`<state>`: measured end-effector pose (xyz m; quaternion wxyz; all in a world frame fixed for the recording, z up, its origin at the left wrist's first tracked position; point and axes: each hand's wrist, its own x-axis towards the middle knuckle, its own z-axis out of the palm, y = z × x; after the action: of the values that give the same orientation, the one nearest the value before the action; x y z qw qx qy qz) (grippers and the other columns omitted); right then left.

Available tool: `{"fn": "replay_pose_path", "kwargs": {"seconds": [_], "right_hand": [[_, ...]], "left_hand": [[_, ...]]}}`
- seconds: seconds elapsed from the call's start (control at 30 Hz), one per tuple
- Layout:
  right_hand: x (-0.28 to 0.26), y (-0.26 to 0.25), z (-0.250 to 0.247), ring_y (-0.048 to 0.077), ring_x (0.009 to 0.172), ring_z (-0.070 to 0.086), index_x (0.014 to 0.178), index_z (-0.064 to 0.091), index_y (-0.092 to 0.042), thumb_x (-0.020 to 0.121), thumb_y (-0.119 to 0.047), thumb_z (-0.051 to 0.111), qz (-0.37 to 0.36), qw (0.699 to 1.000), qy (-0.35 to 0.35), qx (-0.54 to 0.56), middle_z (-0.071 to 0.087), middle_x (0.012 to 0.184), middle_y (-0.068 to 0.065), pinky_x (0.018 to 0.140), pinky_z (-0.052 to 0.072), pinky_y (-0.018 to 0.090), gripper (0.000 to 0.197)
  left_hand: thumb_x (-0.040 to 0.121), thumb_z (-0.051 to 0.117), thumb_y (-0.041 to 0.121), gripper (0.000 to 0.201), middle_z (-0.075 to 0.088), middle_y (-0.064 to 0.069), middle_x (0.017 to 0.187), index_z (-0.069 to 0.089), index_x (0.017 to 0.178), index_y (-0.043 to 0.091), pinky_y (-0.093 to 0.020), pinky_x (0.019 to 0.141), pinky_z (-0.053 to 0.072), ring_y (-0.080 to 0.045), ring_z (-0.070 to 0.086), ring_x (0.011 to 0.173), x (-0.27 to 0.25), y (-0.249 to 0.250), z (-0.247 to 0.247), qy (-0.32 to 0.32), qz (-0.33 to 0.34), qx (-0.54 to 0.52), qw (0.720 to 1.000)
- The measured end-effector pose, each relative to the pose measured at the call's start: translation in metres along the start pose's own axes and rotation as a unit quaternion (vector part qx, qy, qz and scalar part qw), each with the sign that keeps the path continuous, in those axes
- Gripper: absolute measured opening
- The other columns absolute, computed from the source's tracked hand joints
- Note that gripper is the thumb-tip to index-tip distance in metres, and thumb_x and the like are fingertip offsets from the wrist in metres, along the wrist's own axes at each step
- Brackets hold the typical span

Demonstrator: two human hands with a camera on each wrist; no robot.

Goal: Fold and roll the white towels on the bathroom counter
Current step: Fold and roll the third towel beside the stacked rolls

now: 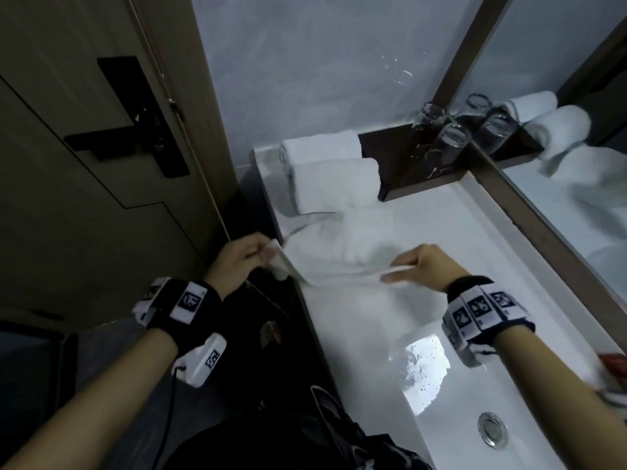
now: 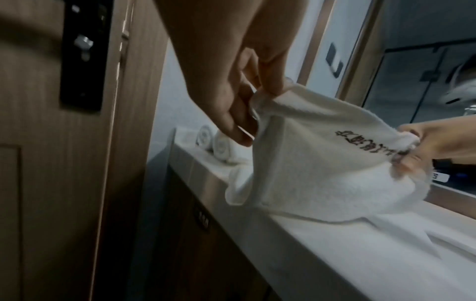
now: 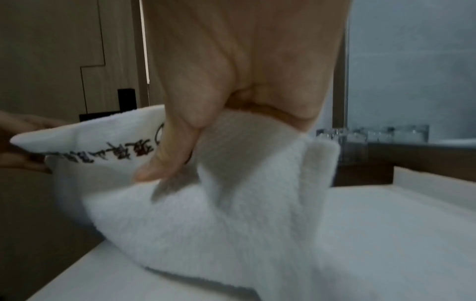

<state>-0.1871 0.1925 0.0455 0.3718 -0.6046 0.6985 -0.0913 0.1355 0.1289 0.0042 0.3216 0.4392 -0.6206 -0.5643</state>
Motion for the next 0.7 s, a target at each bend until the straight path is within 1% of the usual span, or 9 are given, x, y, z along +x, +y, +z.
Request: {"fn": "replay_pose_path", "kwargs": {"seconds": [0.07,0.1,0.2,0.27,0.37,0.43,0.5,0.6,0.7], "right_hand": [[-0.002,0.01,0.016,0.008,0.051,0.05,0.058,0.068,-0.024,0.066,-0.032,0.082,0.056,0.996,-0.073,-0.009,0.058,0.053,-0.011,0.047,0.039,0.009,0.019],[-0.003,0.014,0.021,0.009,0.049,0.05,0.059,0.069,-0.026,0.064,-0.033,0.083,0.087,0.992,-0.092,-0.005,0.059,0.055,-0.009,0.048,0.041,0.013,0.017],[-0.006,0.019,0.028,0.01,0.055,0.056,0.073,0.072,-0.018,0.06,-0.037,0.085,0.141,0.983,-0.119,-0.013,0.063,0.063,-0.004,0.057,0.044,0.02,0.026],[-0.008,0.021,0.029,0.01,0.06,0.06,0.07,0.07,-0.019,0.06,-0.037,0.084,0.155,0.979,-0.127,-0.019,0.064,0.059,-0.008,0.06,0.043,0.021,0.026],[-0.012,0.023,0.029,0.005,0.038,0.055,0.064,0.067,-0.015,0.063,-0.027,0.084,0.183,0.97,-0.149,0.05,0.059,0.041,-0.009,0.041,0.038,0.011,0.021],[-0.014,0.025,0.028,0.007,0.035,0.054,0.066,0.07,-0.01,0.067,-0.022,0.082,0.188,0.962,-0.171,0.101,0.062,0.045,-0.005,0.037,0.036,0.01,0.017],[-0.011,0.03,0.026,0.011,0.048,0.062,0.073,0.075,-0.012,0.066,-0.023,0.082,0.171,0.965,-0.164,0.108,0.069,0.059,-0.002,0.047,0.044,0.015,0.015],[-0.001,0.04,0.014,0.013,0.071,0.07,0.079,0.076,-0.019,0.063,-0.019,0.083,0.143,0.975,-0.133,0.103,0.076,0.078,-0.003,0.069,0.053,0.021,0.018],[0.012,0.05,-0.003,0.014,0.072,0.065,0.076,0.076,-0.021,0.064,-0.018,0.082,0.127,0.987,-0.08,0.065,0.074,0.077,0.001,0.073,0.05,0.025,0.014]], "left_hand": [[0.09,0.054,0.015,0.019,0.068,0.012,0.066,0.062,0.074,0.022,-0.012,0.066,0.048,-0.001,0.06,0.068,-0.01,-0.016,0.004,-0.01,-0.056,-0.022,0.998],[0.09,0.054,0.018,0.018,0.067,0.009,0.069,0.062,0.074,0.022,-0.015,0.065,0.05,-0.005,0.061,0.07,-0.014,-0.021,0.005,-0.009,-0.082,-0.039,0.996],[0.092,0.051,0.021,0.018,0.06,-0.005,0.076,0.059,0.076,0.016,-0.021,0.06,0.054,-0.013,0.061,0.068,-0.02,-0.027,0.005,-0.002,-0.132,-0.053,0.99],[0.093,0.049,0.02,0.02,0.056,-0.008,0.077,0.056,0.075,0.013,-0.024,0.06,0.053,-0.013,0.059,0.067,-0.02,-0.027,0.005,-0.004,-0.147,-0.038,0.988],[0.093,0.049,0.015,0.024,0.052,-0.007,0.074,0.052,0.069,0.012,-0.028,0.066,0.046,-0.016,0.053,0.073,-0.019,-0.026,0.007,-0.007,-0.142,-0.034,0.989],[0.093,0.049,0.015,0.026,0.051,-0.006,0.072,0.053,0.067,0.013,-0.028,0.065,0.04,-0.016,0.05,0.071,-0.017,-0.025,0.009,0.016,-0.13,-0.018,0.991],[0.093,0.05,0.017,0.026,0.053,-0.003,0.07,0.053,0.067,0.015,-0.026,0.065,0.038,-0.015,0.05,0.07,-0.012,-0.024,0.013,0.039,-0.119,0.013,0.992],[0.093,0.05,0.019,0.021,0.055,-0.001,0.071,0.053,0.072,0.014,-0.025,0.063,0.038,-0.013,0.05,0.07,0.001,-0.021,0.019,0.06,-0.105,0.06,0.991],[0.092,0.051,0.019,0.016,0.058,-0.004,0.076,0.054,0.085,0.005,-0.026,0.063,0.04,-0.015,0.052,0.071,0.017,-0.015,0.021,0.083,-0.093,0.087,0.988]]}}
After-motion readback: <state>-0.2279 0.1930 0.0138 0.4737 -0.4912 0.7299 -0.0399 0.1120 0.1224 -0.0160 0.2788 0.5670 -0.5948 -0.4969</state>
